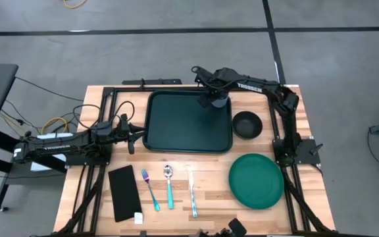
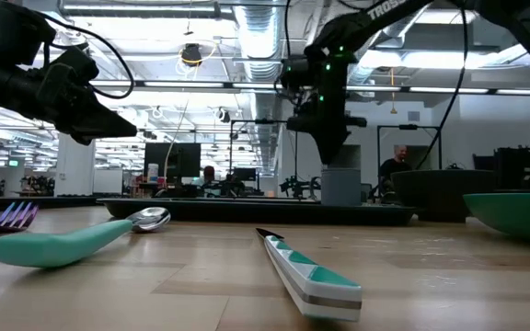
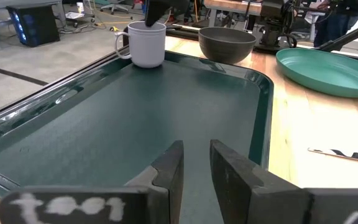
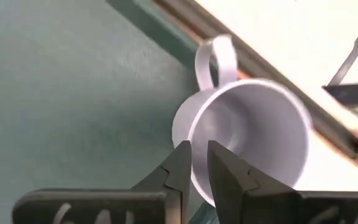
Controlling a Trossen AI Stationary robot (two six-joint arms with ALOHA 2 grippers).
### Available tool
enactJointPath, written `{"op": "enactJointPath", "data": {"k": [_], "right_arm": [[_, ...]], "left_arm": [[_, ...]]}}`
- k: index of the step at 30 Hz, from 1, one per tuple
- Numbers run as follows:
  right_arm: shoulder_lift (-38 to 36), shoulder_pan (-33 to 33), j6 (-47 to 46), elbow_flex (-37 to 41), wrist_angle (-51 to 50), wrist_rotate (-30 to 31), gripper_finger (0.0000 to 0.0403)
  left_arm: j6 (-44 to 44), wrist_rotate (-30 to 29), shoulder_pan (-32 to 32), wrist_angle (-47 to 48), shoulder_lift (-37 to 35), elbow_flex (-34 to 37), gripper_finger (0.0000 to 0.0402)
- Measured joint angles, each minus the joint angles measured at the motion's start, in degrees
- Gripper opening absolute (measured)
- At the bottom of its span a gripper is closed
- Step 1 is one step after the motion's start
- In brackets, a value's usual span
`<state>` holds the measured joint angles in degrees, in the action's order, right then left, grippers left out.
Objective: Set up tray
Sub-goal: Put the green plate on the black tray at the bottom of the gray mug
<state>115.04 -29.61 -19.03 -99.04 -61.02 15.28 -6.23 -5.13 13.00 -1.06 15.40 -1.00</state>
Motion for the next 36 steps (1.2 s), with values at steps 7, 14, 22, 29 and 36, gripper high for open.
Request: {"op": "enactJointPath", "data": {"k": [7, 14, 22, 29, 36], "right_arm": [[-6.59, 0.64, -0.07, 0.00, -2.06, -4.92, 0.0047], [-16.76, 7.47, -6.18, 0.00, -19.91, -8.72, 0.0047], [-24.66, 24.97, -24.93, 0.00, -24.11, -9.09, 0.0047], [-24.30, 40.93, -48.39, -0.02, -24.06, -10.08, 0.0047], [-19.32, 54.57, -65.72, 0.07, -25.61, -10.53, 0.0047]], "left_arm": [[-0.01, 0.00, -0.01, 0.00, 0.00, 0.01, 0.0067], [-0.01, 0.00, 0.00, 0.00, -0.01, -0.01, 0.0067], [-0.01, 0.00, 0.00, 0.00, 0.00, 0.01, 0.0067], [-0.01, 0.00, 0.01, 0.02, 0.00, 0.01, 0.0067], [-0.01, -0.01, -0.01, 0.00, -0.02, -0.01, 0.0067]]}}
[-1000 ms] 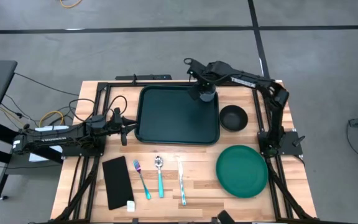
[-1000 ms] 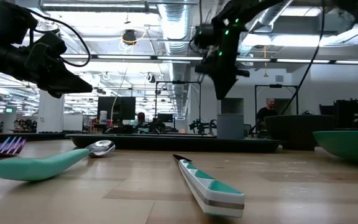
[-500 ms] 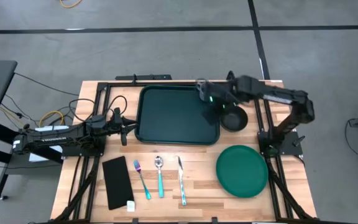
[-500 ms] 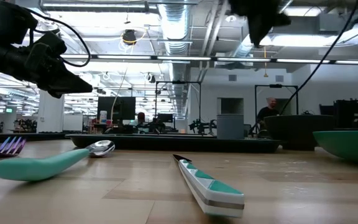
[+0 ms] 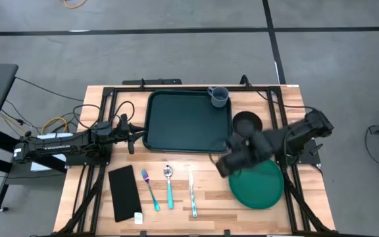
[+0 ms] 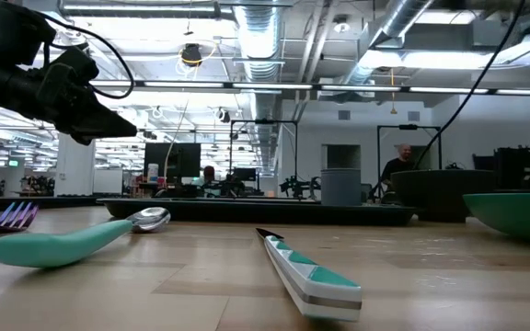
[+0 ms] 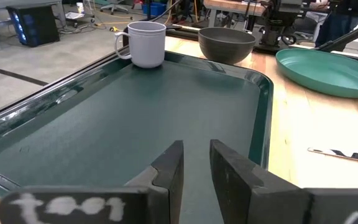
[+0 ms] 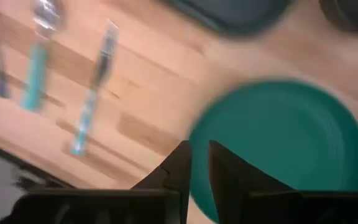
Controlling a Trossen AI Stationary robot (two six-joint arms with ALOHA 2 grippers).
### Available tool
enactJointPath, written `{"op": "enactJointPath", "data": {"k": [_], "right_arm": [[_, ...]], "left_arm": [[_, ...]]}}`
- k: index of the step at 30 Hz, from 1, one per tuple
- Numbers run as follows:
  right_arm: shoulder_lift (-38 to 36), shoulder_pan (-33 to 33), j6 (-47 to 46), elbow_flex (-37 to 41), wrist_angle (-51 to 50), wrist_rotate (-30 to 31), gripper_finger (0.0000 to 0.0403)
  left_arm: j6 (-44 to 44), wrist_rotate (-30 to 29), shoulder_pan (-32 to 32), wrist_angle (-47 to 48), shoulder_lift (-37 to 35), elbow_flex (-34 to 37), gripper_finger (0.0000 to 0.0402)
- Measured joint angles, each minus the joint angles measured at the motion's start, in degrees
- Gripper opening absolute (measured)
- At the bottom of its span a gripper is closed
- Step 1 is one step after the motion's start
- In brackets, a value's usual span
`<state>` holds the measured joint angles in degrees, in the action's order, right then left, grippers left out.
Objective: Set up tray
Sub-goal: Put the green plate on the black tray at the bottom of the gray mug
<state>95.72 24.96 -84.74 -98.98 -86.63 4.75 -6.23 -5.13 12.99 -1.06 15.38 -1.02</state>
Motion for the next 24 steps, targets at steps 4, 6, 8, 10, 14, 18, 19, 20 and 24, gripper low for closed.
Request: {"op": "enactJointPath", "data": {"k": [4, 6, 8, 10, 14, 18, 19, 20, 24], "right_arm": [[4.25, 6.79, -3.87, -0.03, 0.27, -0.09, 0.0047], [6.41, 9.18, -4.25, -0.07, 2.28, -0.11, 0.0048], [8.03, 11.25, -3.70, 0.00, 4.04, -0.19, 0.0054], [9.16, 12.46, -3.94, -0.03, 6.33, -0.13, 0.0066], [11.33, 13.95, -3.85, -0.04, 10.42, 0.14, 0.0109], [13.30, 13.93, -3.21, -0.07, 12.40, 0.90, 0.0170], [13.77, 13.81, -2.18, -0.03, 12.27, 0.70, 0.0185], [14.38, 13.53, -0.92, -0.04, 12.01, 0.21, 0.0197], [16.93, 11.97, 0.58, -0.07, 9.07, -0.40, 0.0224]], "left_arm": [[0.00, 0.03, 0.00, 0.02, 0.00, 0.00, 0.0067], [0.01, 0.14, 0.01, 0.02, 0.00, 0.01, 0.0067], [0.00, 0.14, 0.01, 0.02, 0.00, 0.01, 0.0067], [0.00, 0.18, 0.02, 0.03, 0.00, 0.01, 0.0067], [0.00, 0.23, 0.02, 0.04, 0.01, 0.00, 0.0067], [0.00, 0.24, 0.01, 0.04, 0.00, 0.00, 0.0067], [0.00, 0.24, 0.00, 0.04, 0.00, 0.00, 0.0067], [0.00, 0.23, 0.01, 0.04, 0.00, 0.00, 0.0067], [-0.01, 0.23, 0.00, 0.04, 0.00, 0.00, 0.0067]]}}
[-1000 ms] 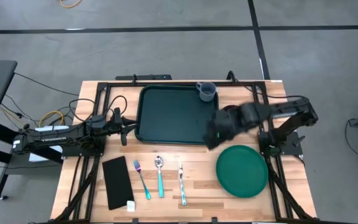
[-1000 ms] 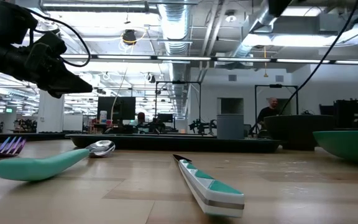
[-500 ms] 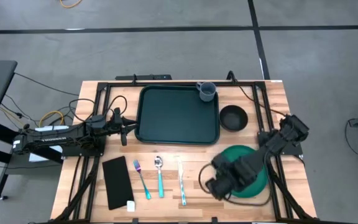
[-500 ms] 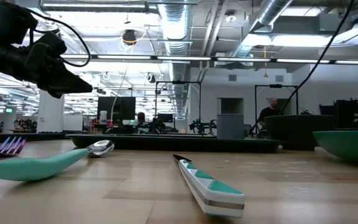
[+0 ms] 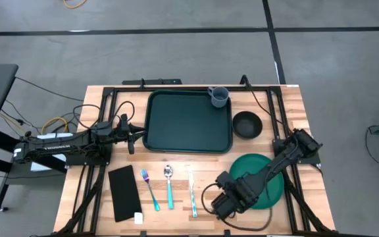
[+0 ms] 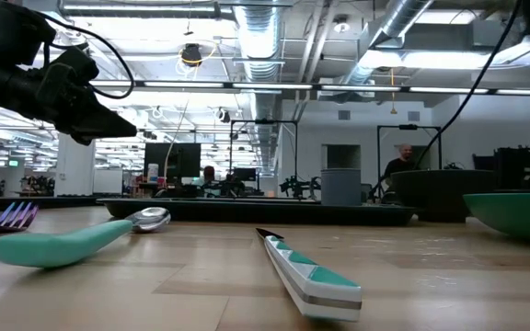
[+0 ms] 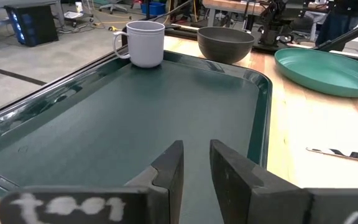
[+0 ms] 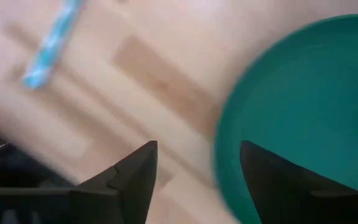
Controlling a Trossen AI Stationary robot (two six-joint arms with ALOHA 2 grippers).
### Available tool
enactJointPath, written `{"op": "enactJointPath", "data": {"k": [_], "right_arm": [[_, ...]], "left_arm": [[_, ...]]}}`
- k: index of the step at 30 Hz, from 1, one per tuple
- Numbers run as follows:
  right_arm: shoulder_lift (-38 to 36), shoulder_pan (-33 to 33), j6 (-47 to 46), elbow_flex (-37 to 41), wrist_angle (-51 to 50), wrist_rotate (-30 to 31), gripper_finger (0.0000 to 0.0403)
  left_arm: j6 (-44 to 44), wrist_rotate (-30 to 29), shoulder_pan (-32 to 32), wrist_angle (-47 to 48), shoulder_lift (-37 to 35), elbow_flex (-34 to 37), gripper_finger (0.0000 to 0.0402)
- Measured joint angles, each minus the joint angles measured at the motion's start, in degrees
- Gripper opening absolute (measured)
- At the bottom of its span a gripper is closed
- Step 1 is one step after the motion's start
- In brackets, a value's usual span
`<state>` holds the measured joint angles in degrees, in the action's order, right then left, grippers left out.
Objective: Set up tray
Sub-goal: Put the green plate on the black tray at the bottom of the gray mug
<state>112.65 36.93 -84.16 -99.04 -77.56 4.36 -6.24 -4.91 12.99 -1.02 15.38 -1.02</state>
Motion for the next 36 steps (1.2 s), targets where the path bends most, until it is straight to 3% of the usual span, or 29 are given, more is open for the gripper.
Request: {"op": "enactJointPath", "data": {"k": [7, 23, 36], "right_arm": [[6.16, -2.01, 3.56, -0.06, -0.60, -3.29, 0.0217], [15.95, -2.35, 4.13, -0.04, -5.54, -4.59, 0.0149], [15.59, -2.57, 5.16, 0.00, -4.43, -5.42, 0.0010]], "left_arm": [[0.02, -0.01, 0.02, 0.00, -0.02, 0.00, 0.0067], [0.00, -0.01, 0.01, 0.00, 0.00, 0.00, 0.0067], [0.01, 0.00, 0.02, 0.00, 0.00, 0.02, 0.0067]]}}
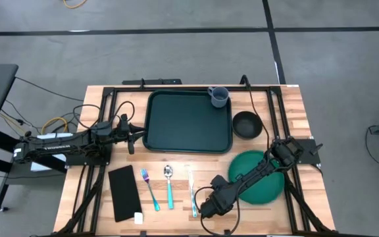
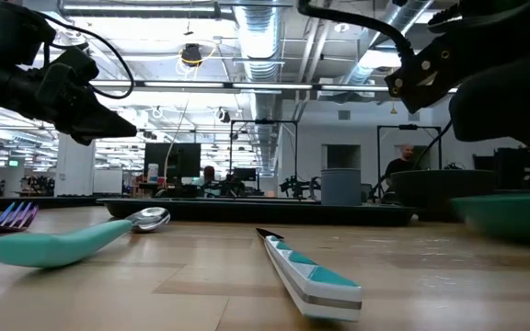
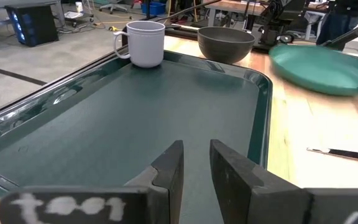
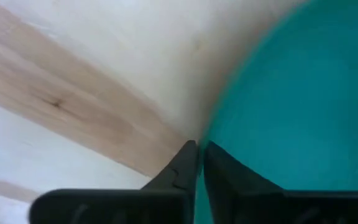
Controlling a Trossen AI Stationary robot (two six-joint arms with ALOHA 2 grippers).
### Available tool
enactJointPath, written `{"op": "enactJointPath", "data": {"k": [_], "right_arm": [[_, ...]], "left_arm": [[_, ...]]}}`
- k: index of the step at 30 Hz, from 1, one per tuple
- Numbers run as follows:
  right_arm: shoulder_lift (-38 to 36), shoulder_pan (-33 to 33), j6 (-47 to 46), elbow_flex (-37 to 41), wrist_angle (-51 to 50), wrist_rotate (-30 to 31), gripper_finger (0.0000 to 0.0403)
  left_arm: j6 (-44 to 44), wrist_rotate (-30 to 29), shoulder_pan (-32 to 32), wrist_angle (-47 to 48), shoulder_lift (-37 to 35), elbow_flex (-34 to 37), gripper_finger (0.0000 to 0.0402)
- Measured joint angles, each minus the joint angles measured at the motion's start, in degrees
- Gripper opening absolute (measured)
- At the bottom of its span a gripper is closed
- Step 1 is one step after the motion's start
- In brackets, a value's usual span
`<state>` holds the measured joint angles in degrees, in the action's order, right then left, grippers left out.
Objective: Set up tray
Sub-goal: Put the green plate on the black tray at the bottom of the gray mug
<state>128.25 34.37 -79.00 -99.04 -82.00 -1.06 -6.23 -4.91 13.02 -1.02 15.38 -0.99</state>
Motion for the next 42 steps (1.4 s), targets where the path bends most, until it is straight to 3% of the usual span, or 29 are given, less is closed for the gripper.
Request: {"op": "enactJointPath", "data": {"k": [6, 11, 23, 27, 37, 42], "right_arm": [[0.00, -0.01, 1.02, -0.37, 1.44, -2.09, 0.0008], [0.00, 0.11, 1.03, -5.02, 0.65, -1.69, 0.0007], [0.00, -1.44, 6.98, -19.31, -3.21, 9.33, 0.0002], [0.00, -2.36, 16.38, -21.26, -4.41, 12.93, 0.0001], [0.00, -7.81, 48.41, -23.93, -4.08, 13.44, 0.0001], [0.00, -13.34, 56.45, -23.96, -4.21, 13.20, 0.0000]], "left_arm": [[0.01, 0.00, -0.01, 0.00, 0.00, -0.01, 0.0067], [0.01, 0.00, -0.01, 0.00, 0.00, -0.02, 0.0067], [-0.01, 0.00, -0.02, 0.02, 0.00, -0.01, 0.0067], [0.00, 0.00, -0.02, 0.00, 0.00, -0.02, 0.0067], [-0.01, 0.02, -0.02, 0.02, 0.00, 0.00, 0.0067], [0.00, 0.00, -0.01, 0.00, 0.00, -0.01, 0.0067]]}}
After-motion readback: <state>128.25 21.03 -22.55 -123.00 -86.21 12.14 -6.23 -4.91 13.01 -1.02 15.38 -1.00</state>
